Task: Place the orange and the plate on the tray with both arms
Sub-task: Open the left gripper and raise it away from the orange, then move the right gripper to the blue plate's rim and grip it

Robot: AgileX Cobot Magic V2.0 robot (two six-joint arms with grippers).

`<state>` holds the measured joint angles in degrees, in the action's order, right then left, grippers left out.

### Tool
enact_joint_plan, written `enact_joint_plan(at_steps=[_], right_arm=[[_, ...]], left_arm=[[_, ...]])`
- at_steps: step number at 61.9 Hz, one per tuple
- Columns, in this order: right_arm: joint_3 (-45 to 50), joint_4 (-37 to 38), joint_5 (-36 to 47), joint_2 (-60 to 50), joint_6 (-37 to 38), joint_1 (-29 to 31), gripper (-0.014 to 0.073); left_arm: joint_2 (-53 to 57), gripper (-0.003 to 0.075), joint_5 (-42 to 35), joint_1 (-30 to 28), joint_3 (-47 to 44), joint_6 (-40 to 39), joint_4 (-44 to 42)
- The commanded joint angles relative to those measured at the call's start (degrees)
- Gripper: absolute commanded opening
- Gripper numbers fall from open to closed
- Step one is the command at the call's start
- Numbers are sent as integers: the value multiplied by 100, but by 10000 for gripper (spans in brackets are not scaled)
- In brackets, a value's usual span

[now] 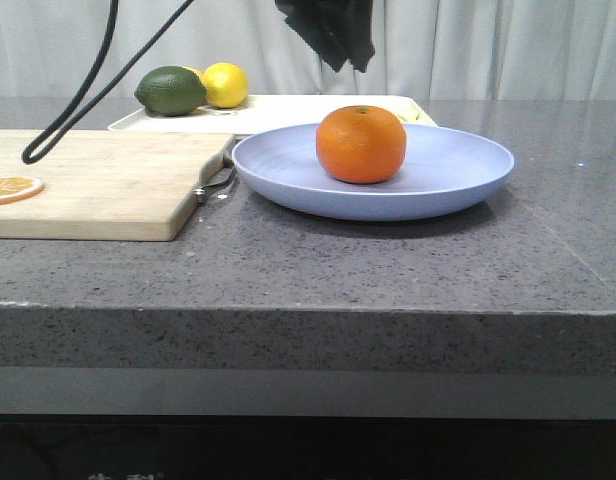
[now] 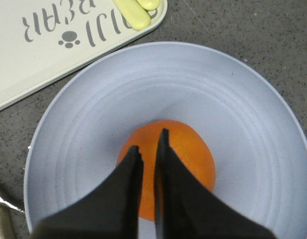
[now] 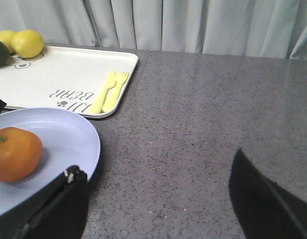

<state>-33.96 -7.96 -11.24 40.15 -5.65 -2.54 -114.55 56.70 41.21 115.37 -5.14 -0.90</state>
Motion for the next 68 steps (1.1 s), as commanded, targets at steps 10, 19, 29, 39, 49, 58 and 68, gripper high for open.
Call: enact_joint_plan(at_steps=[10,19,29,39,49,58,68], right_arm=[[-226,5,418,1,-36,15,591],[-226,5,418,1,-36,15,591],[-226,5,418,1,-36,15,591],[-226,5,418,1,-36,15,591],[-226,5,418,1,-36,15,591],[-226,5,418,1,-36,15,591],[-226,5,418,13,-36,15,591]], left_arm=[[471,-17,372,36,207,-8,-220],[748,-17,1159,-39,207,-101,-609],[1204,-17,1657,-415,172,-204,-657],[1757,-17,1635,-928,-270,-294,-657],[2555,-17,1161,-1610,-1426,-490,-657],[3472,-17,380,-2119,-2823,-670,-646],[4581,-17,-351,-2562,-4288,-781,-646]])
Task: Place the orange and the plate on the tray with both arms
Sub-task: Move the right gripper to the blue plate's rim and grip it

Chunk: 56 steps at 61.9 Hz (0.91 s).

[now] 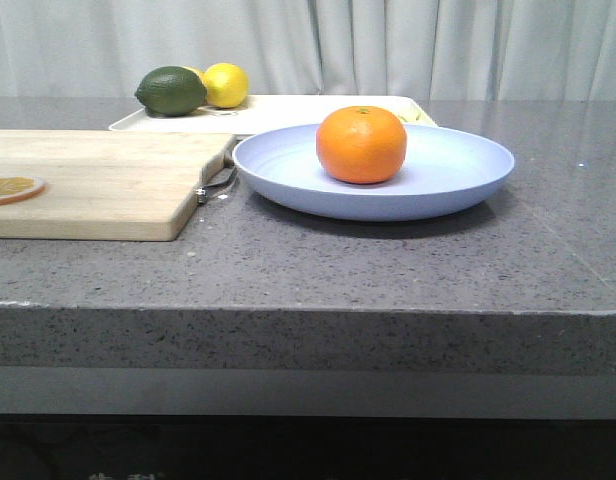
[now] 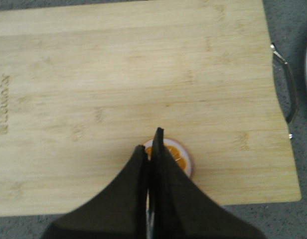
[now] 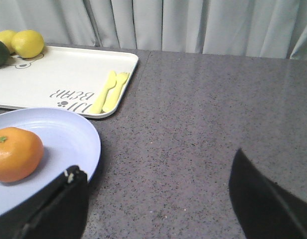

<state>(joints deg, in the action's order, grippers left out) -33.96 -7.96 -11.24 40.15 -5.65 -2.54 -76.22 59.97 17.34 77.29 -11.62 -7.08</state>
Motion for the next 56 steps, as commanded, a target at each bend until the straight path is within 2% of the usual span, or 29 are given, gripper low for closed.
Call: enact_joint_plan(at_steps=[1,20,30,42,56], right_arm=[[-226,5,418,13,-36,15,591],[-226,5,418,42,-36,15,591],[-226,5,398,215,-36,15,591],[-226,5,379,606,-36,15,591],[-588,-71,-65,1363,-36,10,591]], left_arm=[[852,-17,-741,-207,-601,-133,-28],[3237,-17,-2158,-433,-3032,-158,-28],[4652,-17,-2520,-433,-4011,-158,-28],[6414,-17,-2625,-433,-4803,-158,-28],[7682,-17,-2760,-433,-5197,-158,-28]])
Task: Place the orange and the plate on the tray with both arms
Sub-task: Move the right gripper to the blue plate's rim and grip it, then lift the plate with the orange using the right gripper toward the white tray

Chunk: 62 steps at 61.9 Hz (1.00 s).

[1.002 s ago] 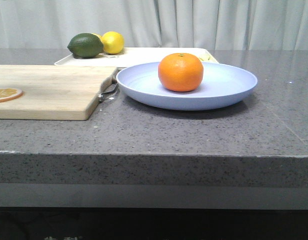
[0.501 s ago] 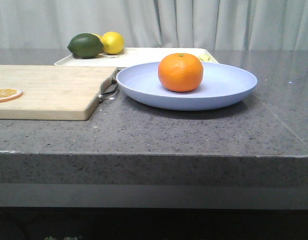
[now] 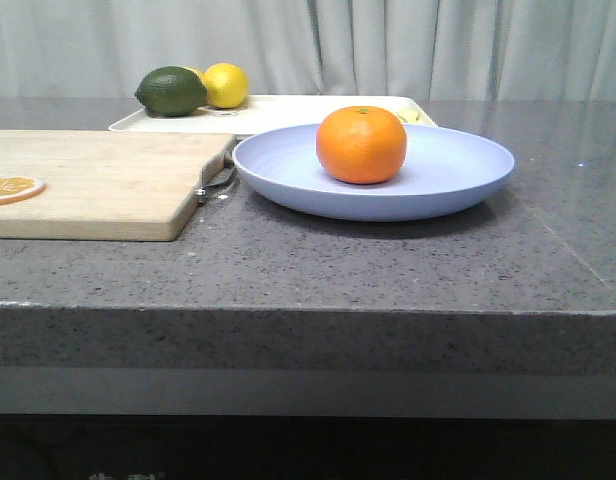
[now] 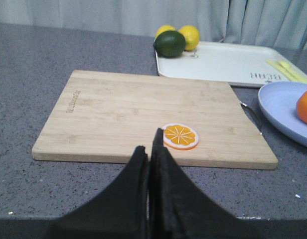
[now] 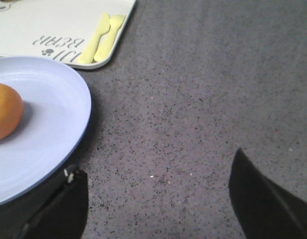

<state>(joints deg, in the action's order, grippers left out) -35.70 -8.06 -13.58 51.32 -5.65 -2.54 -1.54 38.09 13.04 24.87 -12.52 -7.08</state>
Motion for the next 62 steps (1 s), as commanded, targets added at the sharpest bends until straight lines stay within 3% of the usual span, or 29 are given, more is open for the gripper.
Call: enact_joint_plan(at_steps=[1,36,55,62], right_arm=[[-500,-81,77,311,-36,3,591],[-3438,-1331,-1537,3686,-36,-787,591],[-3929,-1400,-1584,4470,-36,-796,584],[-3929,-1400,-1630,4580,-36,-796,491]], left_arm=[[272,-17,-588,-2,30,-68,-28],[263,-17,-639,-2,-23,-68,-39],[263,-17,-639,-2,-23,-68,-39],[263,-17,-639,-2,-23,-68,-39]])
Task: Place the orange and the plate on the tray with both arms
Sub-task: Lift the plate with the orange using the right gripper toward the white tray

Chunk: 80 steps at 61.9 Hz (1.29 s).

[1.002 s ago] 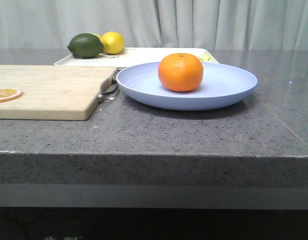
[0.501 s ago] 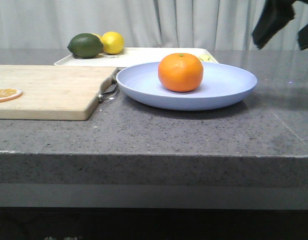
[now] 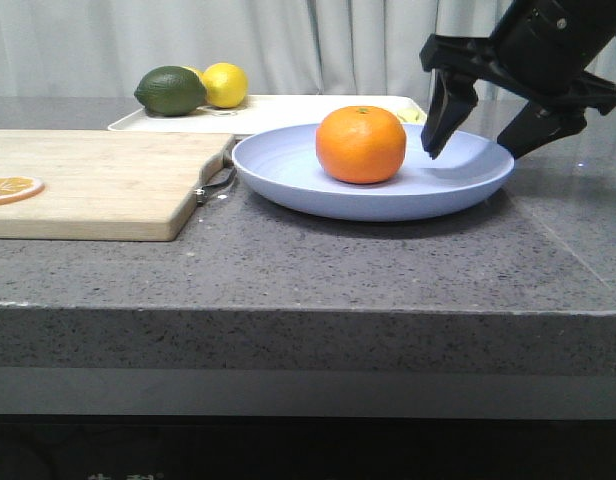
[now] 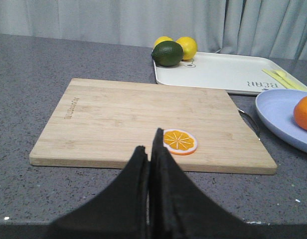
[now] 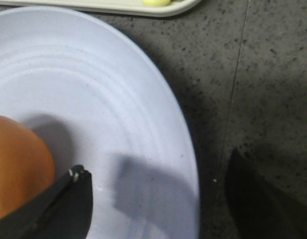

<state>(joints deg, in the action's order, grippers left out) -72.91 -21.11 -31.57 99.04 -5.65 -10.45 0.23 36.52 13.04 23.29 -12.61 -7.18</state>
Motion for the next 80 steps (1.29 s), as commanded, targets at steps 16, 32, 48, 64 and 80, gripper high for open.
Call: enact_joint_plan(at_steps=[16,32,48,64,80], right_arm=[[-207,-102,100,-130,-36,-5,170],[-207,-212,26,-130,-36,-5,-64],[-383,-851,-362,-119,-36,76,-103],[-1280,-1307,-689,-25,42,83,-103],[-3015,-1314,-1323,746,565,83,-103]], left_arm=[[85,-17,-482,-2,135,-59,-29],[85,-17,-482,-2,135,-59,-29],[85,-17,-482,-2,135,-59,-29],[85,-17,-482,-2,135,-59,-29],[85,-17,-482,-2,135,-59,-29]])
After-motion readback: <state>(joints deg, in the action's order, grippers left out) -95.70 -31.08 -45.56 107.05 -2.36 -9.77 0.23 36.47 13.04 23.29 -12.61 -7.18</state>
